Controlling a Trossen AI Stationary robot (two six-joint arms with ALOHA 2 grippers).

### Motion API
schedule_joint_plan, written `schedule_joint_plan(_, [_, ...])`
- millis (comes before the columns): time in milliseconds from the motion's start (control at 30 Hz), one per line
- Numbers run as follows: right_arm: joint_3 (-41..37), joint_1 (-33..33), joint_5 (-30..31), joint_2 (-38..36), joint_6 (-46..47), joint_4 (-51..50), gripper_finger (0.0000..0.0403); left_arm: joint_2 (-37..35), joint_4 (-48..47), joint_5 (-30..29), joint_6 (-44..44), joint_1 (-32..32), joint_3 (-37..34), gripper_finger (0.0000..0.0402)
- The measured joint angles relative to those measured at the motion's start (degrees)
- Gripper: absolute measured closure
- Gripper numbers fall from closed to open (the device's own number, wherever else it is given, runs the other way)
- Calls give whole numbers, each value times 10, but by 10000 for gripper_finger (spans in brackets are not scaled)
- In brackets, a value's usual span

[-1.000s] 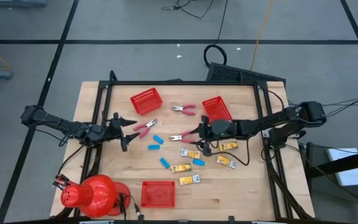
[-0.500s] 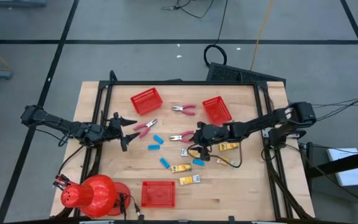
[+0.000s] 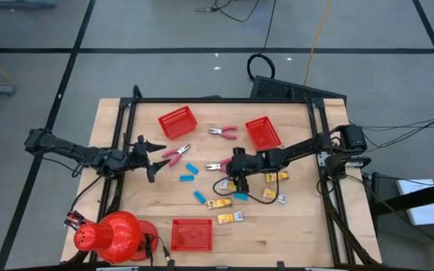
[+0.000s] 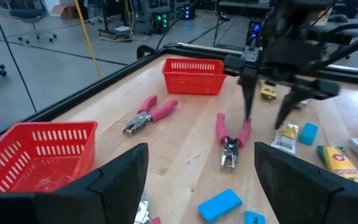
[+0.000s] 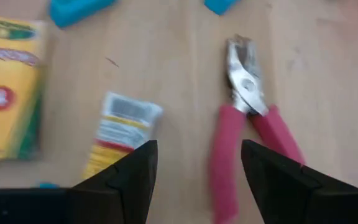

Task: Pick & Place School Supplies
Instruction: Put the pink hole puncher into the top right red bin

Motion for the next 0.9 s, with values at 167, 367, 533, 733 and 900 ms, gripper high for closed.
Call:
schedule_joint_plan(167, [0,-14,-2,0,0,3,183,0,3,3,-6,0,0,108])
schedule_joint_plan(367, [0,-17,-17,0,0,2,187,0,3,3,-10,0,0,108])
schedule_joint_plan(533, [0,-17,-16,0,3,3,187,0,4,3,-11,0,0,108])
schedule_joint_plan(733, [-1,-17,-16,37,7,15,187,0,4,3,-14,0,0,108])
schedule_joint_plan(900, [1,-17,-17,66,15,35,188,0,3,3,-15,0,0,108])
